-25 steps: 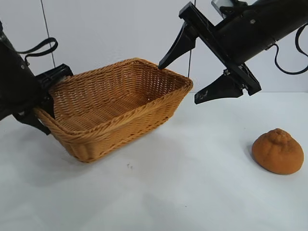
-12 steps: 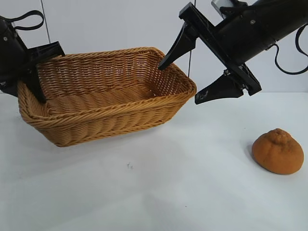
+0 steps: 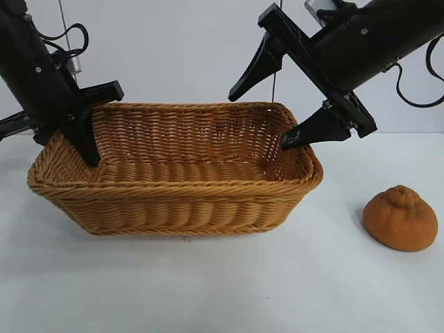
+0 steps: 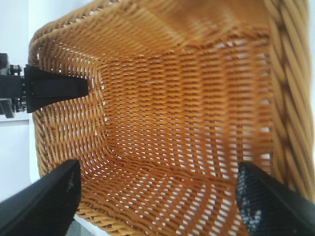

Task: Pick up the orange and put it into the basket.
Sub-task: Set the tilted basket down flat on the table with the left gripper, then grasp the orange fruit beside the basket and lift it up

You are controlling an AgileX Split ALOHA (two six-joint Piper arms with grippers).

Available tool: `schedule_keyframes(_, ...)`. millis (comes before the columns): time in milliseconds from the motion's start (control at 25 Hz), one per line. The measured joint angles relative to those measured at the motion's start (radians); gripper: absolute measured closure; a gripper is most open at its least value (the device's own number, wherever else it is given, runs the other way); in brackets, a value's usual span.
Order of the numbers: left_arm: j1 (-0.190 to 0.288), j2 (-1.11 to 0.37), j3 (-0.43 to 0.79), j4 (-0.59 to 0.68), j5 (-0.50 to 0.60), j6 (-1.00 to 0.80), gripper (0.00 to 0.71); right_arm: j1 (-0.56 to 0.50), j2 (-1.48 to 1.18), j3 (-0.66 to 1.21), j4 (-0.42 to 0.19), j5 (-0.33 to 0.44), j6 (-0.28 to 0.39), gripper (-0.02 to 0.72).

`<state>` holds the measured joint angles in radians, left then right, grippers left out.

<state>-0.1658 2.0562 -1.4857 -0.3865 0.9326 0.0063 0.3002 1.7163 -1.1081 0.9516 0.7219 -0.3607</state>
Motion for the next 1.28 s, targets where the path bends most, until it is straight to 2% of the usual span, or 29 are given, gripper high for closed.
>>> schedule_keyframes(520,0.000,0.096,-0.001,0.000,-0.037,0.052,0.606,0.000,0.000,0.000,0.000,0.000,0.000,0.115)
schedule_keyframes(600,0.000,0.096,-0.001,-0.009,-0.036,0.052,0.532,0.000,0.000,0.000,0.000,0.000,0.000,0.115)
schedule_keyframes(720,0.000,0.096,-0.005,-0.018,-0.028,0.052,0.295,0.000,0.000,0.000,0.000,0.000,0.000,0.115)
schedule_keyframes(840,0.000,0.096,-0.015,-0.024,-0.005,0.052,0.140,0.000,0.000,0.000,0.000,0.000,0.000,0.115)
schedule_keyframes(1000,0.000,0.096,-0.054,-0.025,0.077,0.052,0.088,0.000,0.000,0.000,0.000,0.000,0.000,0.115)
schedule_keyframes(1160,0.000,0.091,-0.128,-0.025,0.184,0.052,0.080,0.000,0.000,0.000,0.000,0.000,0.000,0.115)
schedule_keyframes(1280,0.000,0.063,-0.178,-0.017,0.222,0.052,0.080,0.000,0.000,0.000,0.000,0.000,0.000,0.115)
